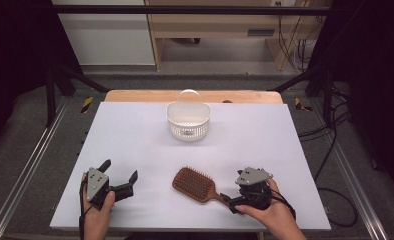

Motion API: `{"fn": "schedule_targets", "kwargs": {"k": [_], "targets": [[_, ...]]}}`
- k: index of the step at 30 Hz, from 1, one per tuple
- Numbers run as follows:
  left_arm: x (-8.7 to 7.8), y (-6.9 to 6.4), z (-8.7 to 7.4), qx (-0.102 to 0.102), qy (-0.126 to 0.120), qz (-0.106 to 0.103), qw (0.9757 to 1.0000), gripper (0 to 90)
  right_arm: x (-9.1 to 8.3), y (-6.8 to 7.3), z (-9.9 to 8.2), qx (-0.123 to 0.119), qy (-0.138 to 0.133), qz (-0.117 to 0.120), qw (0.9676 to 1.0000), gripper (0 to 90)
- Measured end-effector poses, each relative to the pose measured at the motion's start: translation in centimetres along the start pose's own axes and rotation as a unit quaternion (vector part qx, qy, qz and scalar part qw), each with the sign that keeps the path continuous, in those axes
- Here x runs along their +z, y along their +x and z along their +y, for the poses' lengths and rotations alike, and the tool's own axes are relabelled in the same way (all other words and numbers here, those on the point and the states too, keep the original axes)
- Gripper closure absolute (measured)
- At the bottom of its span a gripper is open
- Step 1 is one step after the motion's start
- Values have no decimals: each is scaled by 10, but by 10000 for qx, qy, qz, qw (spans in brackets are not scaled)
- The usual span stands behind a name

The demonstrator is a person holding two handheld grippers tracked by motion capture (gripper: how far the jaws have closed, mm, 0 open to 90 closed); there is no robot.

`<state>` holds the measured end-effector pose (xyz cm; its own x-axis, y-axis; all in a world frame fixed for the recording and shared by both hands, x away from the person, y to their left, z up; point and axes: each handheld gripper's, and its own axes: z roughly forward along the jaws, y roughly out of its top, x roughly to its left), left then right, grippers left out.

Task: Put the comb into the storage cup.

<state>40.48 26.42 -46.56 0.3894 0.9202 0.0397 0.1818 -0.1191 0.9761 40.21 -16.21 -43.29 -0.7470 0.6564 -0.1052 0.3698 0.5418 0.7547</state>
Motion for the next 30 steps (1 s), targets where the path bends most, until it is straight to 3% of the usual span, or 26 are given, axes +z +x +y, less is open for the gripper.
{"fn": "schedule_targets", "kwargs": {"k": [11,30], "targets": [[0,-1,0,25,-13,-82,10000,17,9,6,4,-203,340,163,9991,105],[0,-2,0,67,-20,-168,9998,18,17,12,7,-297,708,389,9963,162]]}}
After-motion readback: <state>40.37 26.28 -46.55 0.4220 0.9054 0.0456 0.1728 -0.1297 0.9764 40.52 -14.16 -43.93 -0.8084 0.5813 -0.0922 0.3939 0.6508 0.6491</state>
